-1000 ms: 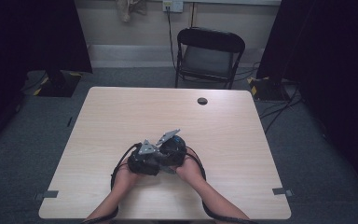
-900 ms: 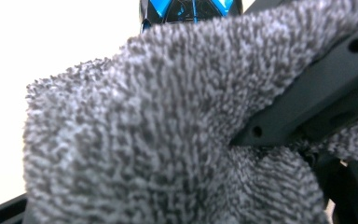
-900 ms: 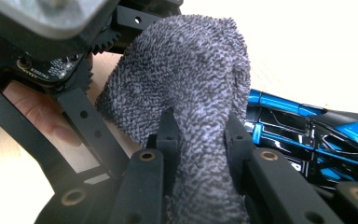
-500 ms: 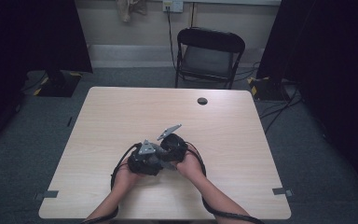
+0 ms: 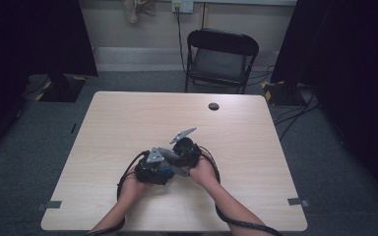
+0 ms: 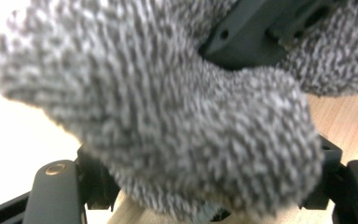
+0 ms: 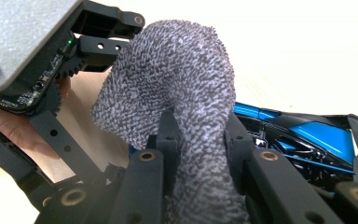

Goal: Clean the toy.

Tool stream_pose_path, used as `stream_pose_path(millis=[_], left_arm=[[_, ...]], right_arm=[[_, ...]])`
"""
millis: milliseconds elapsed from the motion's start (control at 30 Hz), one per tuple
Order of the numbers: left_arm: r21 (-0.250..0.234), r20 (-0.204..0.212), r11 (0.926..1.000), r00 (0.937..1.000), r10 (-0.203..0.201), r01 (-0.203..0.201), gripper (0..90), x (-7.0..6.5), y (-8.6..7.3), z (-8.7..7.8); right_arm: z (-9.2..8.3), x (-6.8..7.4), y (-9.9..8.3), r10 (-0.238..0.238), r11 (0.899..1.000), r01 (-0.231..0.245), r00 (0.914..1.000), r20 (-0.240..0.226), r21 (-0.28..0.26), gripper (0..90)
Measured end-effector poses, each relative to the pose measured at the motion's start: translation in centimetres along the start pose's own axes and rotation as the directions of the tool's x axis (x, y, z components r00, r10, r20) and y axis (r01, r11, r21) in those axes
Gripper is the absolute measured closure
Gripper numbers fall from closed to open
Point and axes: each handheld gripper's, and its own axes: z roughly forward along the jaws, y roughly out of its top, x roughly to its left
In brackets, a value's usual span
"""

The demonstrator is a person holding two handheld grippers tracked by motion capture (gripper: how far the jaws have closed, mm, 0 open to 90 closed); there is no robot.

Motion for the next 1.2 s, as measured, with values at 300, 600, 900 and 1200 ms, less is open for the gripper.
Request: stream_pose_path(millis=[300,600,900,1200], left_arm=[[-0.001,0.007,1.0,0.9999,-0.008,0.008,25.7,0.0,0.0,0.0],[-0.002,0.006,1.0,0.9999,-0.009,0.009,25.7,-0.1,0.0,0.0],[-0.001,0.007,1.0,0.9999,-0.008,0.008,25.7,-0.1,0.0,0.0],[-0.004,0.006,0.9999,0.9999,-0.012,0.012,25.7,-0.1,0.0,0.0]], right_arm=[[-0.7,-0.7,0.0,0.015,1.0,-0.015,0.9996,0.022,-0.015,74.3],[-1.1,-2.9,-0.7,0.062,0.998,-0.062,0.9946,0.083,-0.002,74.2],[-1.1,-4.1,-1.0,0.103,0.995,-0.103,0.9895,0.101,-0.007,74.2],[-1.2,-4.6,-0.7,0.103,0.994,-0.106,0.982,0.159,0.015,74.1]])
